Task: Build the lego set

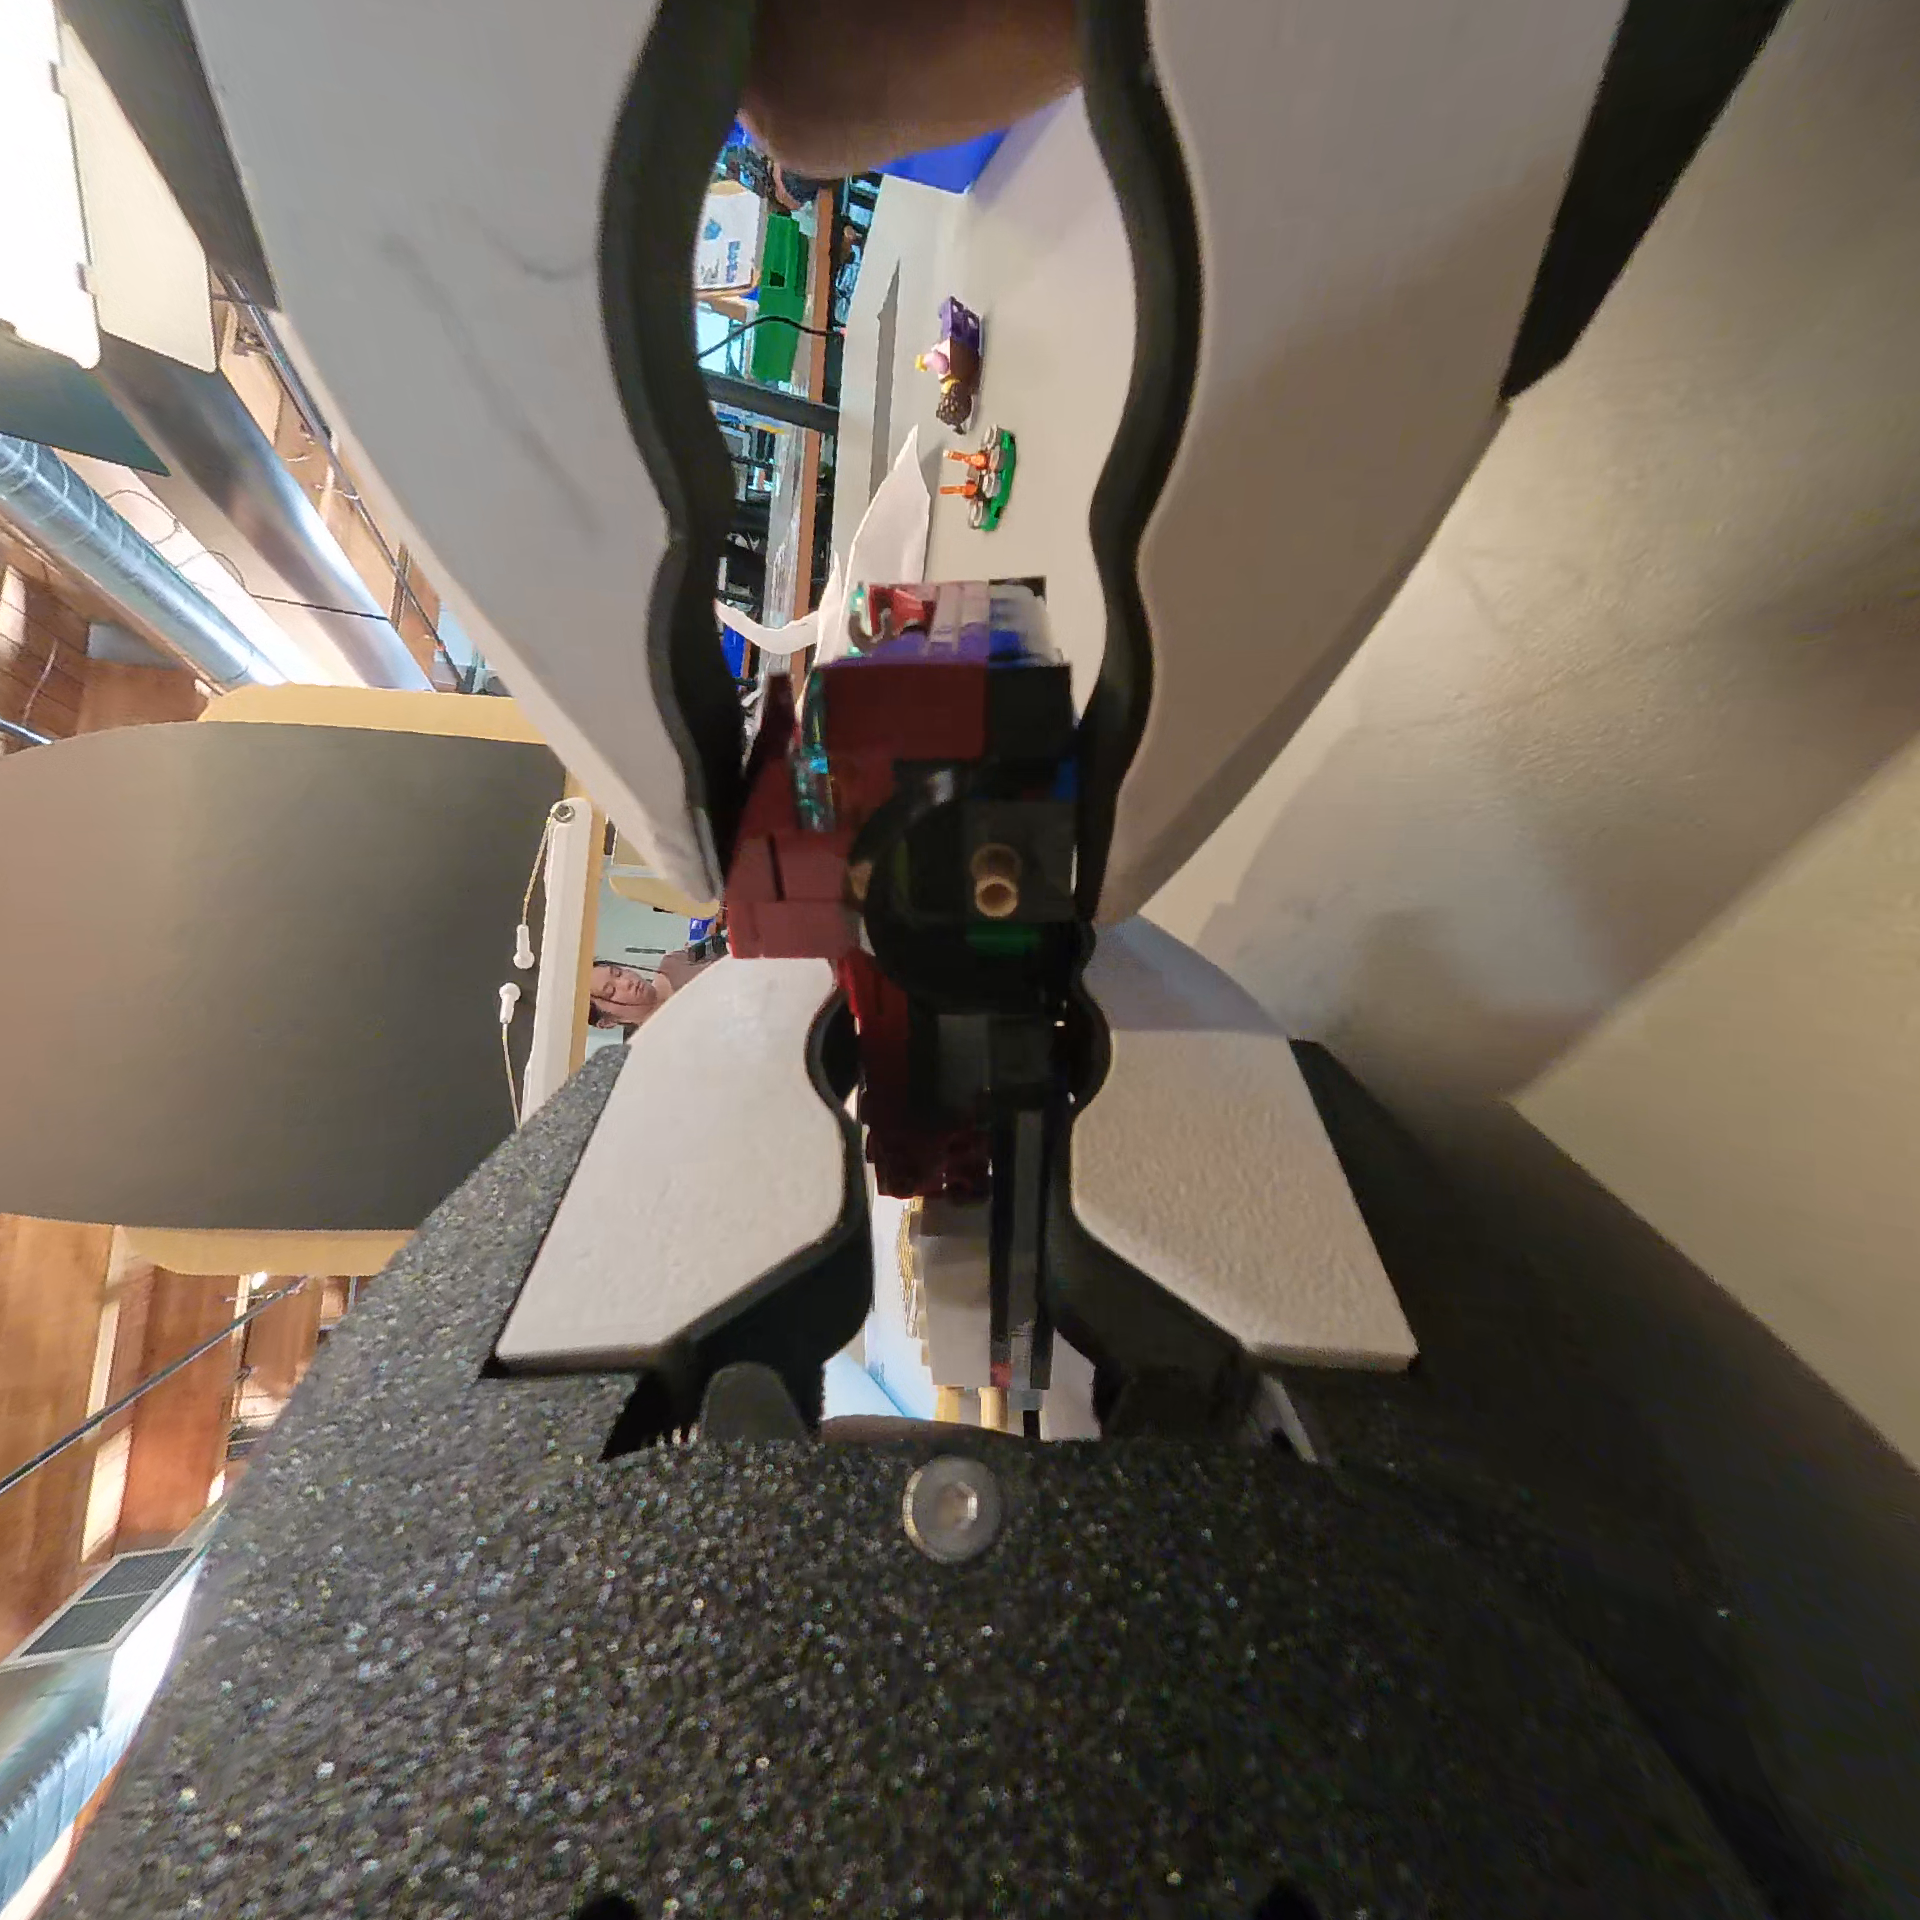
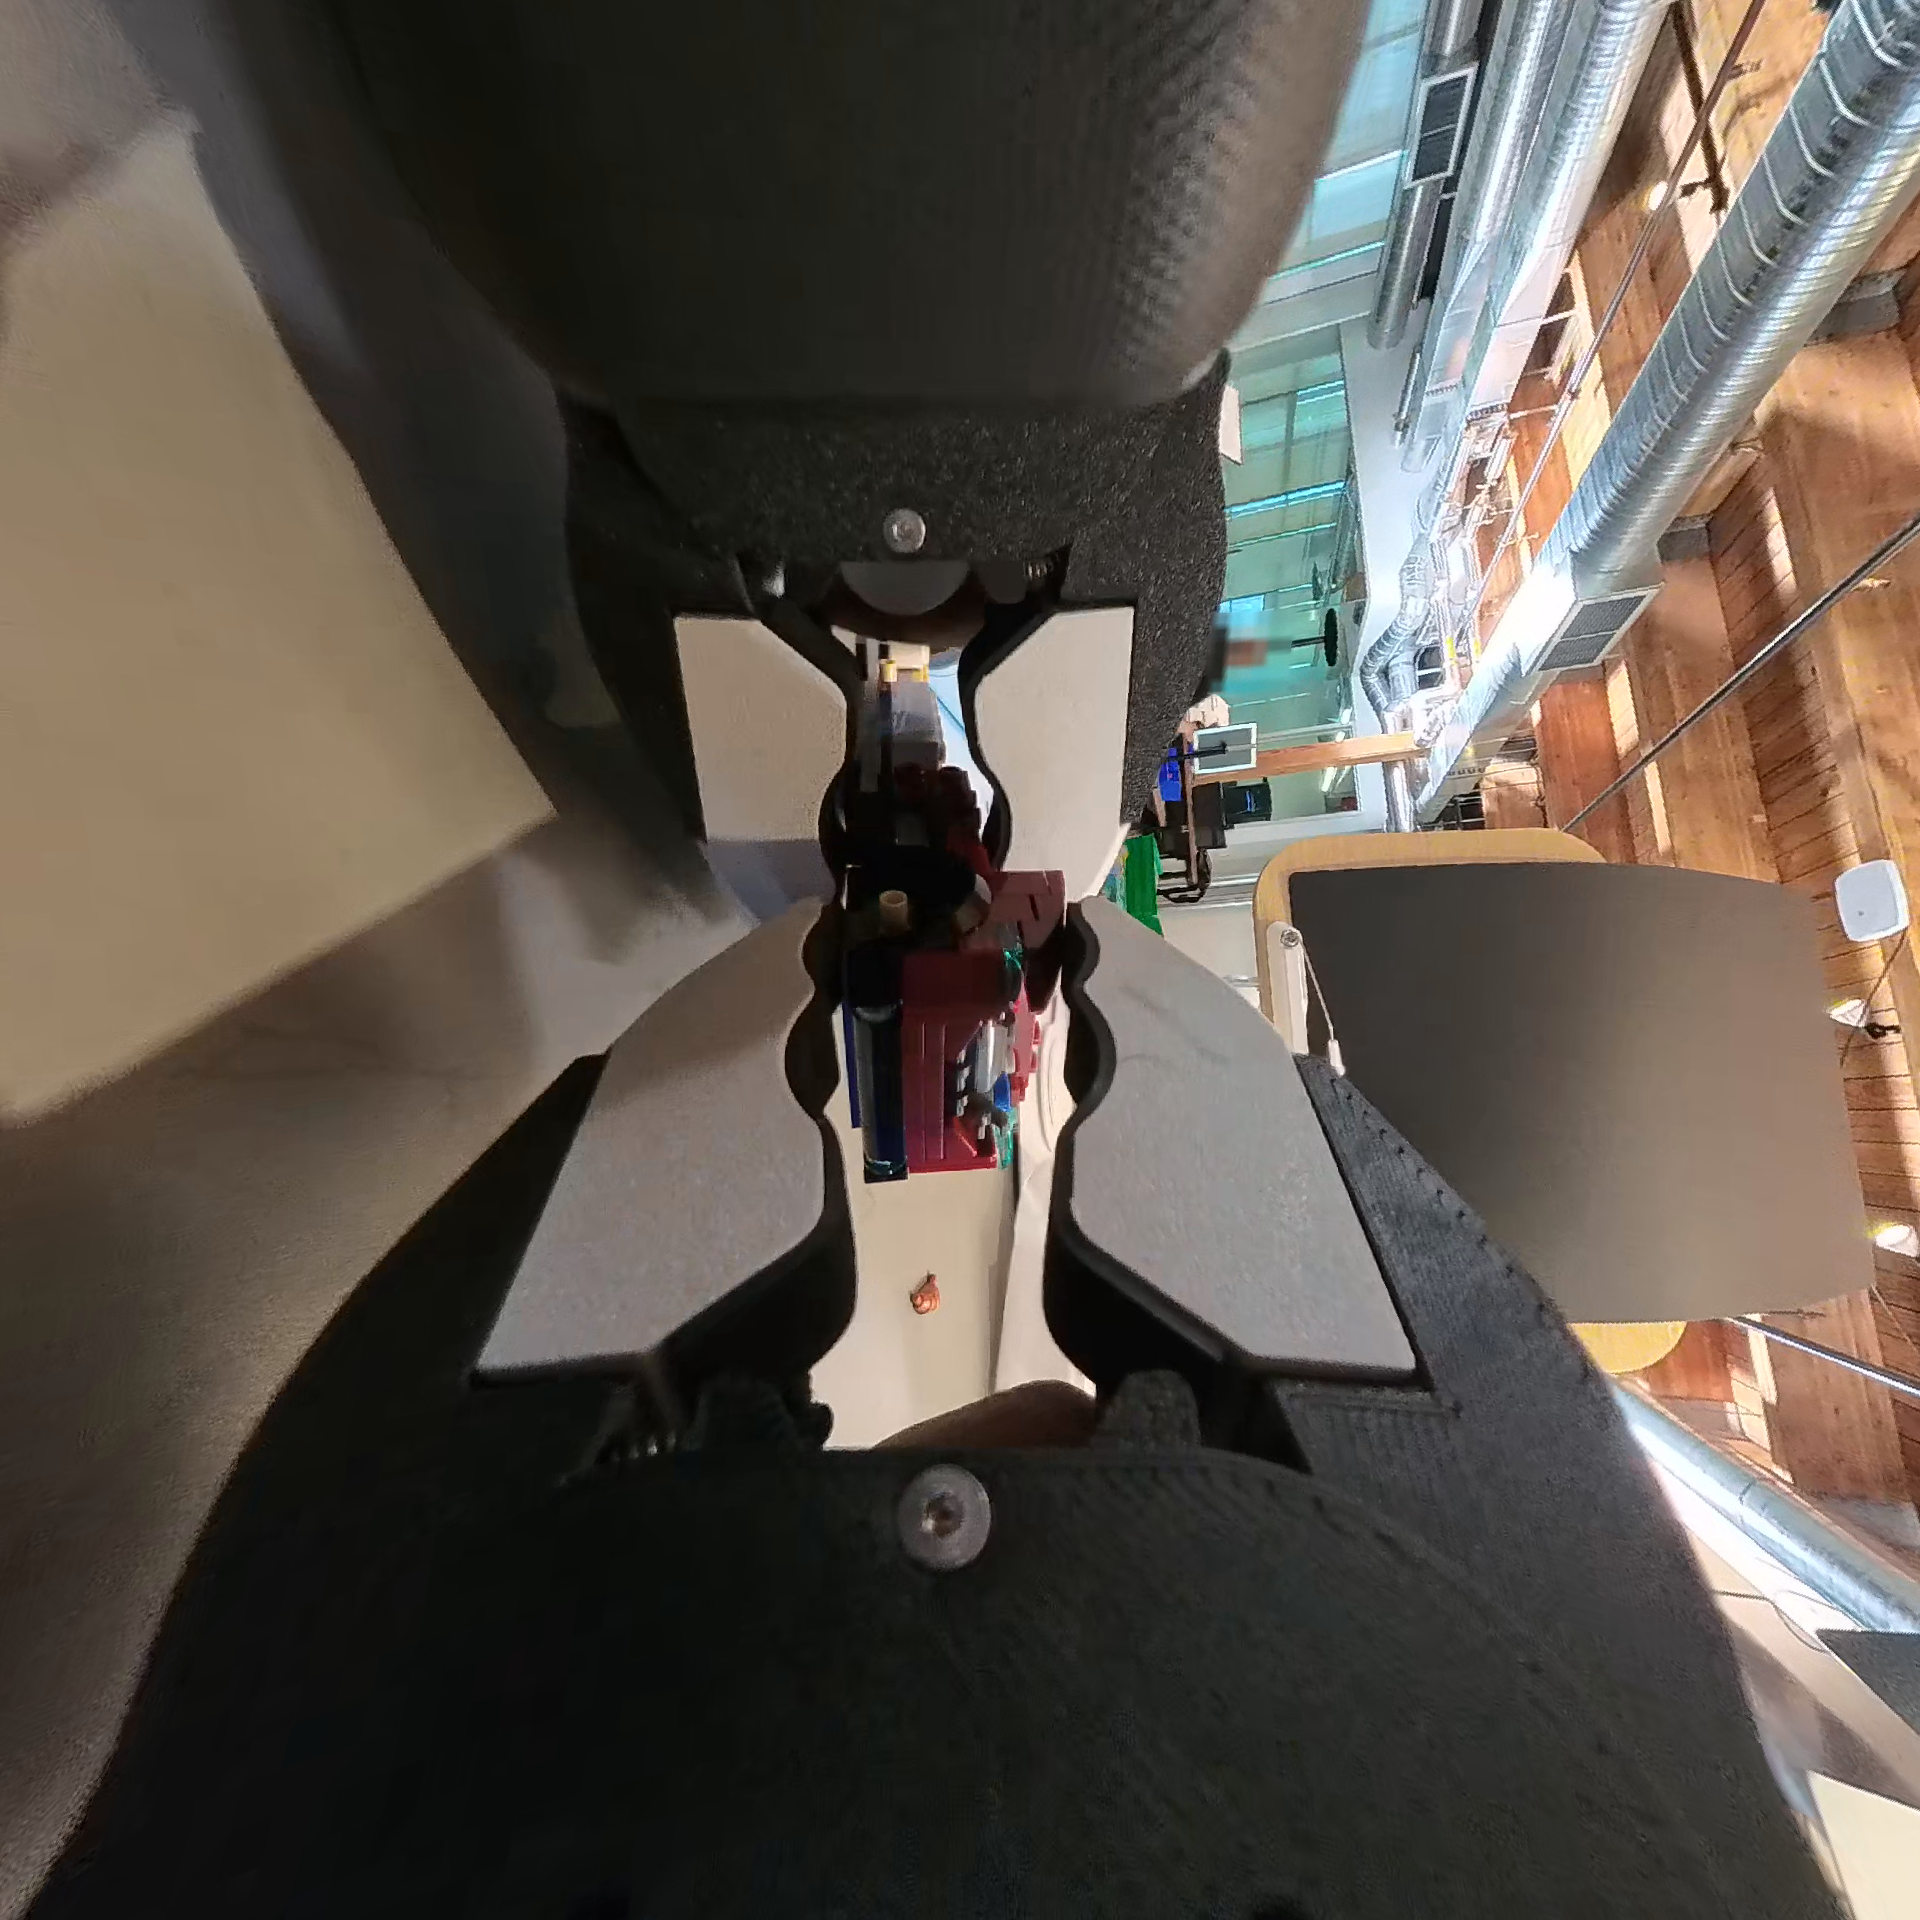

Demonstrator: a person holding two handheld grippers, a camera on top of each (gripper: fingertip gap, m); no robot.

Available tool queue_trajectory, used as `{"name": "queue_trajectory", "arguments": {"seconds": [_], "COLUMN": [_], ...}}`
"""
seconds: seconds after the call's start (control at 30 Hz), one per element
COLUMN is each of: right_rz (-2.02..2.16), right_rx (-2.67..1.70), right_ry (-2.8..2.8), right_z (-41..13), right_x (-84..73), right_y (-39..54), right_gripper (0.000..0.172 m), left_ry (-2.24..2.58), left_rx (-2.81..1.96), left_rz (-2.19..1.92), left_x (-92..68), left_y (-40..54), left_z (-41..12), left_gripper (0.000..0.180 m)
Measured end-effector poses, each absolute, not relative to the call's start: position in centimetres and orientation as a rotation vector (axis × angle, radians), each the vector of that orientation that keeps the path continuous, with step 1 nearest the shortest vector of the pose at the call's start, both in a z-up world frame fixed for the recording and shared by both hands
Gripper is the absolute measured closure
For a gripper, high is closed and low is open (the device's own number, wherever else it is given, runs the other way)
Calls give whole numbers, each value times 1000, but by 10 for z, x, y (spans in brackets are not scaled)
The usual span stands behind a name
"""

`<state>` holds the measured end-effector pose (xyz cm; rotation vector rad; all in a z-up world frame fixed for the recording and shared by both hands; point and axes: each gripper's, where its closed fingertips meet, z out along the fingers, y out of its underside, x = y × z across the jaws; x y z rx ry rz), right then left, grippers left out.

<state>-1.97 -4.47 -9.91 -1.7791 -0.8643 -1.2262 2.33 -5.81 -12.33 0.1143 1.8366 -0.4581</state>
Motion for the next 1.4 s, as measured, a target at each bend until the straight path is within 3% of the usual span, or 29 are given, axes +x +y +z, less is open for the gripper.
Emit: {"name": "queue_trajectory", "arguments": {"seconds": [0.2, 0.33, 0.6, 1.2, 1.4], "right_rz": [-1211, -1165, -1250, -1115, -1112], "right_rx": [-1808, -1834, -1811, -1850, -1860], "right_ry": [-839, -802, -808, -759, -770], "right_z": [-100, -97, -98, -101, -104], "right_x": [-19, -20, -16, -21, -23], "right_y": [-48, -50, -48, -47, -43], "right_gripper": [130, 119, 134, 133, 116], "left_ry": [1869, 1870, 1902, 1953, 1961], "left_rx": [103, 94, 46, 85, 98], "left_rz": [-357, -279, -253, -194, -219], "left_x": [26, 29, 29, 27, 24], "left_y": [-55, -50, -45, -42, -46], "left_z": [-127, -126, -123, -127, -126], "left_gripper": [145, 145, 145, 145, 146]}}
